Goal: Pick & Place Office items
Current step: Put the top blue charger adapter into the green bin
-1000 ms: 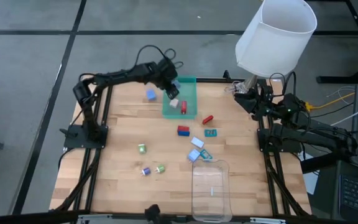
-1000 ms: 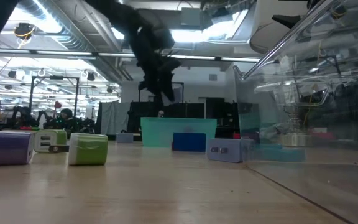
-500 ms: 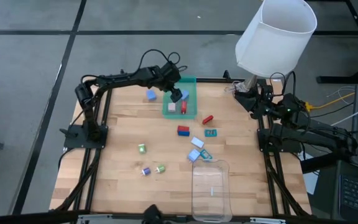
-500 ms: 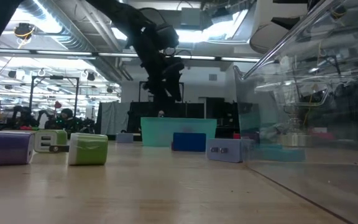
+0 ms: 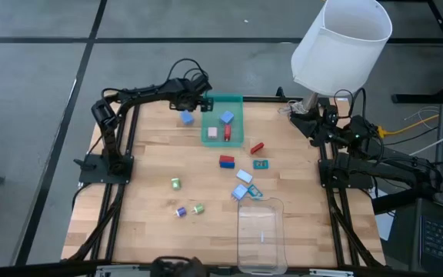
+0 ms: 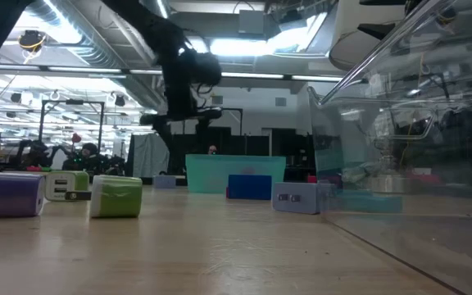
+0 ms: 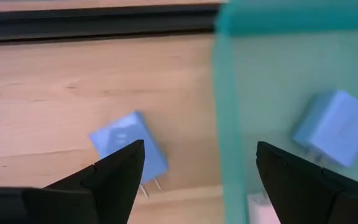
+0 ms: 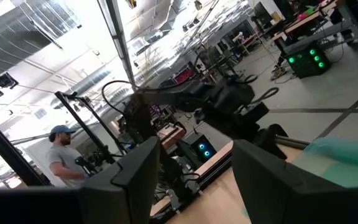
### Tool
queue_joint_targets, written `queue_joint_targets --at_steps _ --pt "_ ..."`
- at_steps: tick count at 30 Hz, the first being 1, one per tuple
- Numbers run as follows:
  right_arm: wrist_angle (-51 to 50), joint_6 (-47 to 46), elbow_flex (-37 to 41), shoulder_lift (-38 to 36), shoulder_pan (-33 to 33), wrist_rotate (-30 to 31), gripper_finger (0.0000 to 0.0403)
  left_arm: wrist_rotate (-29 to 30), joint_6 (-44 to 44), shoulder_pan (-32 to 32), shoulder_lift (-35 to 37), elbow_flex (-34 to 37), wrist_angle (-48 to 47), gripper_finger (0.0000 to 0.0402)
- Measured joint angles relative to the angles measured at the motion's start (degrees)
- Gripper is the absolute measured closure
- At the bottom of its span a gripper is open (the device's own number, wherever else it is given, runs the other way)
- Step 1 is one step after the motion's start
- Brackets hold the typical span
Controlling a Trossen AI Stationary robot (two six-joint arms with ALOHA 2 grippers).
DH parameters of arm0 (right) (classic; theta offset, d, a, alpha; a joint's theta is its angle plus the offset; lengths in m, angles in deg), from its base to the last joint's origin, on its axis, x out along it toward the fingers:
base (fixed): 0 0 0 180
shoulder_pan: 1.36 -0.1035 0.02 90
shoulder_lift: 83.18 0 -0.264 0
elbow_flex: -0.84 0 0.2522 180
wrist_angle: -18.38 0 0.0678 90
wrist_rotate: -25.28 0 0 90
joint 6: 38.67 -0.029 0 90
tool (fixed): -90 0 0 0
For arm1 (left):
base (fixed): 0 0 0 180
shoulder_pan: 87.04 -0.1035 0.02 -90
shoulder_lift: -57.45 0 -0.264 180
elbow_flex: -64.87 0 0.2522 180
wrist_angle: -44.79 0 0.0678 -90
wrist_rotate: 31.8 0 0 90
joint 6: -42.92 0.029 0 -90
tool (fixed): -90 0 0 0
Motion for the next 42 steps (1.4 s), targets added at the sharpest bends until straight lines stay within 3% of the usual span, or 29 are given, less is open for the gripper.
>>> queue_joint_targets --at_steps 5,9,20,42 --pt "0.00 -1.32 0.00 0.00 0.00 0.04 0.0202 -2.48 -1.90 -4.01 0.02 -0.02 -1.83 0.0100" --pt "-0.01 -1.72 0.00 0.00 0.01 2.04 0.0202 -7.76 -3.28 -6.41 0.02 -0.02 -3.66 0.0100" --pt "-1.72 -1.48 0.00 0.00 0.00 2.52 0.0202 -13.26 -6.54 -8.22 -0.73 -0.02 -5.88 0.0100" --pt "-3.43 -1.94 0.00 0.00 0.00 1.92 0.0202 -16.69 -3.87 -9.20 -7.69 -0.26 -6.13 0.0100"
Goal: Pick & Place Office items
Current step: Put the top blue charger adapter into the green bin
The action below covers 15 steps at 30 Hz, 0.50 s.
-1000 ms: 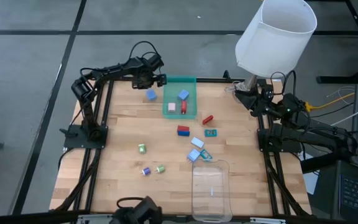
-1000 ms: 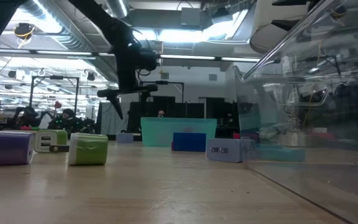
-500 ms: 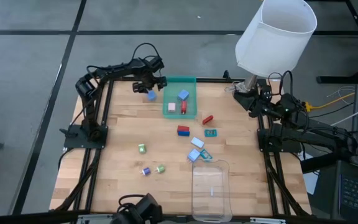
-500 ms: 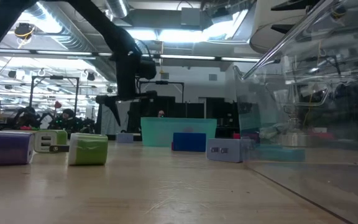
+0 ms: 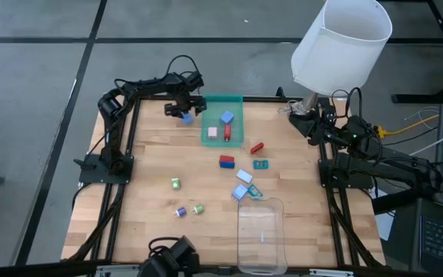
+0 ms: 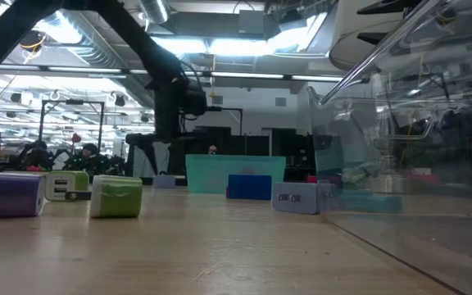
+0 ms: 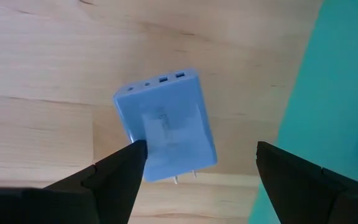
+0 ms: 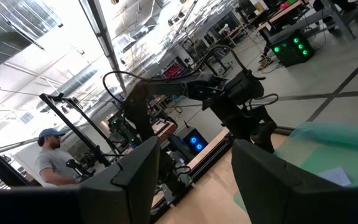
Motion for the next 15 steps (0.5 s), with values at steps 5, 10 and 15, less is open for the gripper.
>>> queue_joint_targets --at_steps 5,10,15 --pt "-0.04 0.17 0.00 0.00 -0.01 0.20 0.0202 1.11 1.37 -1.12 -1.01 0.76 -1.28 0.0100" --pt "-0.33 0.26 0.00 0.01 0.00 0.50 0.0202 -1.09 1.55 -1.64 -0.47 4.38 0.66 0.0100" --pt "-1.34 0.21 0.00 0.00 0.00 0.66 0.0202 -2.73 2.10 -1.45 0.02 7.98 3.10 0.0100"
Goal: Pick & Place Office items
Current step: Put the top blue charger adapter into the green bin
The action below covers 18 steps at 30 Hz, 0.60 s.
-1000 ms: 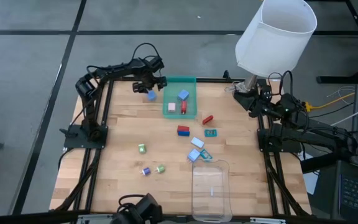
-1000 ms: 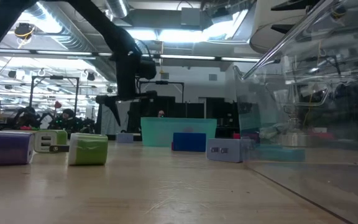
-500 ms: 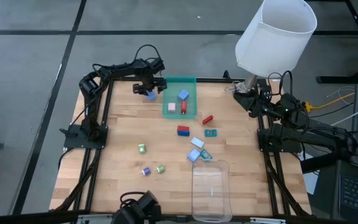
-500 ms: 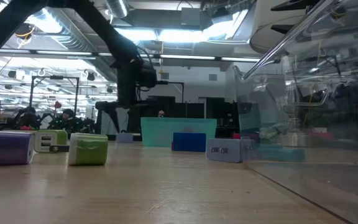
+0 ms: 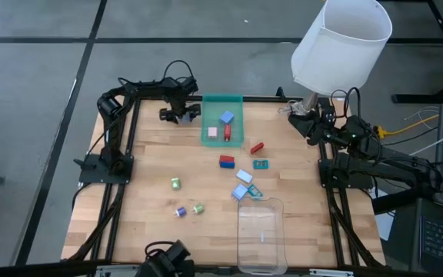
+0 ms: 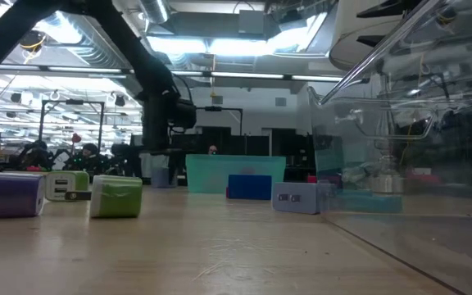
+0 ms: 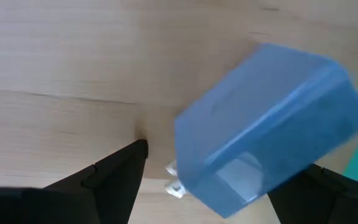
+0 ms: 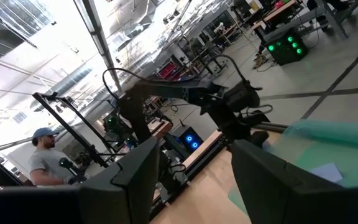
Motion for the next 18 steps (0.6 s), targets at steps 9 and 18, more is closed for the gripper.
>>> queue_joint_targets --at_steps 9,18 --pt "-0.63 -1.48 0.00 0.00 0.00 1.35 0.0202 3.01 2.27 1.02 -0.18 -1.19 0.03 0.0115" --pt "-0.72 -1.48 0.00 0.01 0.00 1.49 0.0202 8.10 21.15 0.95 -0.63 -3.37 -8.25 0.0122"
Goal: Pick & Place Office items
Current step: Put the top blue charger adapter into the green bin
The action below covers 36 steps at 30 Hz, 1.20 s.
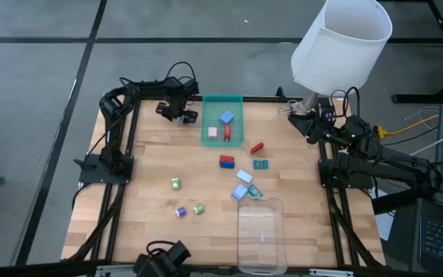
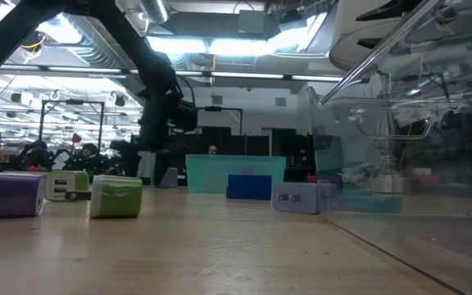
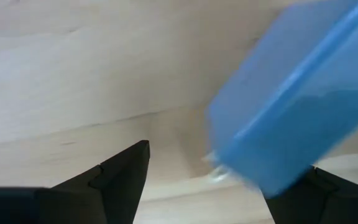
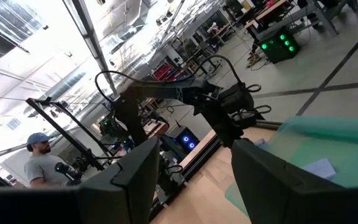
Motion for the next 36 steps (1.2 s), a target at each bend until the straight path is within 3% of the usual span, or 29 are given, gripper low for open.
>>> queue_joint_targets --at_steps 6,22,29,36 --pt "0.11 -0.04 0.00 -0.01 0.00 0.00 0.0202 3.80 5.14 0.04 0.02 -0.02 1.51 0.0115" --pt "0.38 -1.95 0.01 -0.01 0.00 -0.02 0.0202 3.03 25.24 0.15 0.17 -0.11 8.57 0.0122" --pt "0.39 -1.95 0.00 -0.01 0.00 -0.02 0.0202 -2.64 28.90 0.63 0.24 -0.20 13.99 0.0124" --pt "0.39 -2.16 0.00 0.01 0.00 -0.02 0.0202 -1.44 31.36 1.70 0.26 -0.20 11.42 0.0164"
